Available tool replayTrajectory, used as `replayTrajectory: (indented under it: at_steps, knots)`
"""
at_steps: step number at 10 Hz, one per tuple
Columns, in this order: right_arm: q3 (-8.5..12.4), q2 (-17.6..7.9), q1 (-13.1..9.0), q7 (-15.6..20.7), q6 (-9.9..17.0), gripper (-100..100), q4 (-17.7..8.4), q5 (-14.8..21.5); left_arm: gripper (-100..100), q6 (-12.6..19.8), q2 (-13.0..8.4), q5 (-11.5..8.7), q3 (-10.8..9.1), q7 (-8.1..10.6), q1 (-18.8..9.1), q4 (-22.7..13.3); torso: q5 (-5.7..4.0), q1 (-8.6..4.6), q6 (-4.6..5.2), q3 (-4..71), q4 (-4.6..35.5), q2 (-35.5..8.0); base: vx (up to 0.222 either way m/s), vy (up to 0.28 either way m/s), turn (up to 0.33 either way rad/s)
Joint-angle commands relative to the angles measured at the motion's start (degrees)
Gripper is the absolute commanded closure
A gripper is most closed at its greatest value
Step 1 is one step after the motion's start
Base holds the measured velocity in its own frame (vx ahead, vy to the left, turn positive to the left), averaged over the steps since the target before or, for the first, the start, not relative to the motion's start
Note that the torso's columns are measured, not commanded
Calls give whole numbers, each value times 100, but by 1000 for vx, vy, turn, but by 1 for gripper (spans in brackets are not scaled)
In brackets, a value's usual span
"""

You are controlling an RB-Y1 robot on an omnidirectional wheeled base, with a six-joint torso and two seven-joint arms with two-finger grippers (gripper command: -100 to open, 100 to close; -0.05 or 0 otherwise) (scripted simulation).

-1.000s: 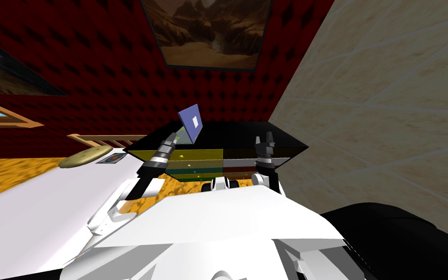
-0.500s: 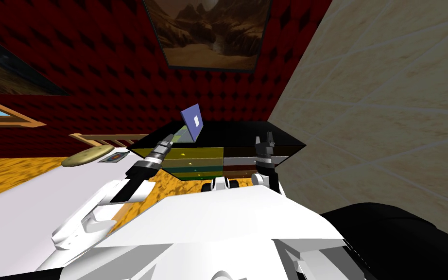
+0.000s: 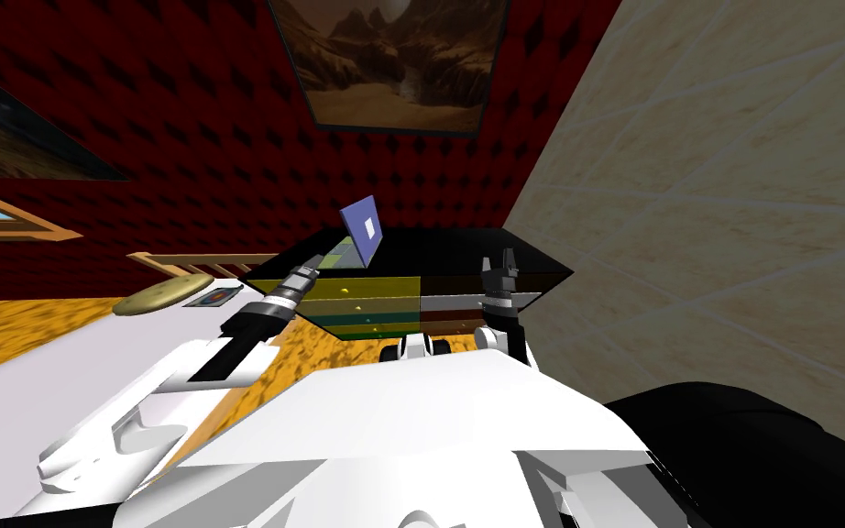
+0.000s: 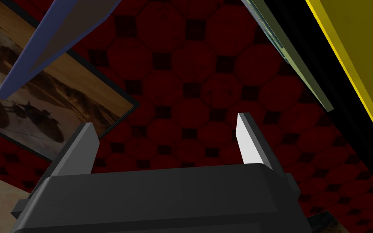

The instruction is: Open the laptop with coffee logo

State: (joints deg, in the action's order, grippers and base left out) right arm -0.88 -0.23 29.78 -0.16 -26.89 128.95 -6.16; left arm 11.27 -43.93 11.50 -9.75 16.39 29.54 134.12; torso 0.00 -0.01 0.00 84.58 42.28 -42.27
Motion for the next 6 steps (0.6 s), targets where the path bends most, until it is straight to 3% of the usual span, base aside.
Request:
replayTrajectory:
  at_steps: [1,5,6]
  knots:
    - [0,0,0,0,0,0,0,0,-100,317,-290,-60,-109,137,90,66,0,-1,0,-1,0,-1,-7,-10,-18]
    - [0,0,0,0,0,0,0,0,-100,1009,-987,-227,-445,468,313,217,-2,-4,-1,0,0,0,4,-26,-45]
    - [0,0,0,0,0,0,0,0,-100,1049,-987,-227,-445,468,313,217,0,-1,0,0,0,1,11,-23,-19]
